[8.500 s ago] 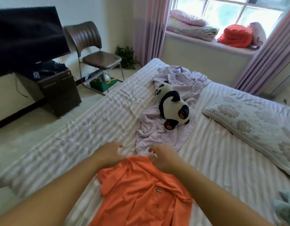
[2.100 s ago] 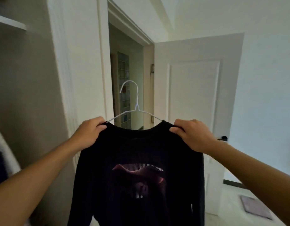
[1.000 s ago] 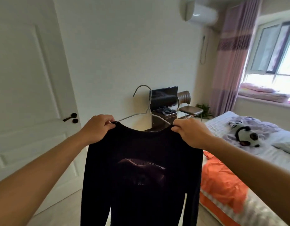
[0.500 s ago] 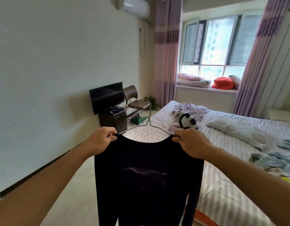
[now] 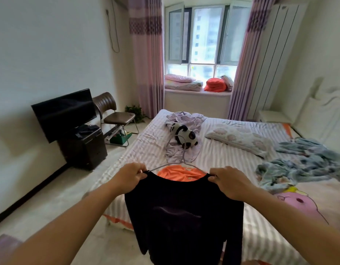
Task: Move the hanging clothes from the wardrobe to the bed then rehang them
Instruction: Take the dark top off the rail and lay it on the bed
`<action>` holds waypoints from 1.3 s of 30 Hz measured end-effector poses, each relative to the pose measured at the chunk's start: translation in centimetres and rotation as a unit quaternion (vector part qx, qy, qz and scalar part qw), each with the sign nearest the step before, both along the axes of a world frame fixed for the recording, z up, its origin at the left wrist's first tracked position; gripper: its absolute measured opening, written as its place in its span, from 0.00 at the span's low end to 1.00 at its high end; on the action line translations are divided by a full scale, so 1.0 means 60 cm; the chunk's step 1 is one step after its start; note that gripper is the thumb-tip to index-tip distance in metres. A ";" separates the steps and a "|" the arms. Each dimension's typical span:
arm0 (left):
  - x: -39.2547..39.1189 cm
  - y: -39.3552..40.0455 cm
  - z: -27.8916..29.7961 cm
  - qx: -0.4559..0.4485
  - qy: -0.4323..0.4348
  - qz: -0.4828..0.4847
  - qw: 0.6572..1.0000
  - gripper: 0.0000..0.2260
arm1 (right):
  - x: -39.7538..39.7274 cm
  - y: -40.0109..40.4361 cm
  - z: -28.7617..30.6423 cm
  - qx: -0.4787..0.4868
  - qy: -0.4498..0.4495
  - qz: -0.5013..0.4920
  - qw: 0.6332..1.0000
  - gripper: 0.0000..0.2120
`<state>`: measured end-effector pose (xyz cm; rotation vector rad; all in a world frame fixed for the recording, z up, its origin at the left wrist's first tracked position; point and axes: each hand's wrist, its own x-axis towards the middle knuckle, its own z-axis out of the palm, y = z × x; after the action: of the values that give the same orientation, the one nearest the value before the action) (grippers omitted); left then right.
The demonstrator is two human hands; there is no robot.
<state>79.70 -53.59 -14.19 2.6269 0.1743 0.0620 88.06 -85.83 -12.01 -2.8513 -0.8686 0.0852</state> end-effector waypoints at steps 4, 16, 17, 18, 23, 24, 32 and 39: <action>0.088 0.014 -0.040 -0.001 0.027 -0.011 1.000 0.03 | 0.070 0.013 -0.042 -0.009 0.037 -0.023 0.999 0.10; 0.364 0.022 -0.173 -0.021 0.088 0.019 0.996 0.09 | 0.389 0.039 -0.193 0.003 0.152 -0.020 0.988 0.10; 0.384 0.023 -0.182 -0.021 0.095 0.027 0.995 0.11 | 0.414 0.043 -0.204 0.001 0.157 -0.019 0.987 0.10; 0.403 0.025 -0.193 -0.021 0.102 0.034 0.994 0.12 | 0.437 0.046 -0.212 0.000 0.163 -0.018 0.986 0.10; 0.505 0.035 -0.239 -0.027 0.125 0.065 0.990 0.09 | 0.539 0.067 -0.250 -0.009 0.193 -0.027 0.981 0.07; 0.528 0.040 -0.246 -0.034 0.126 0.072 0.989 0.07 | 0.559 0.072 -0.256 -0.011 0.194 -0.027 0.981 0.06; 0.731 0.103 -0.336 -0.051 0.126 0.097 0.986 0.04 | 0.718 0.135 -0.323 -0.007 0.212 -0.091 0.973 0.06; 0.869 0.132 -0.400 0.036 0.076 0.083 0.993 0.07 | 0.828 0.181 -0.383 -0.002 0.215 -0.170 0.962 0.07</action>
<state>131.85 -45.65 -38.17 2.6837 0.4514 -0.0775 137.77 -74.96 -35.01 -2.7698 -0.2875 0.6325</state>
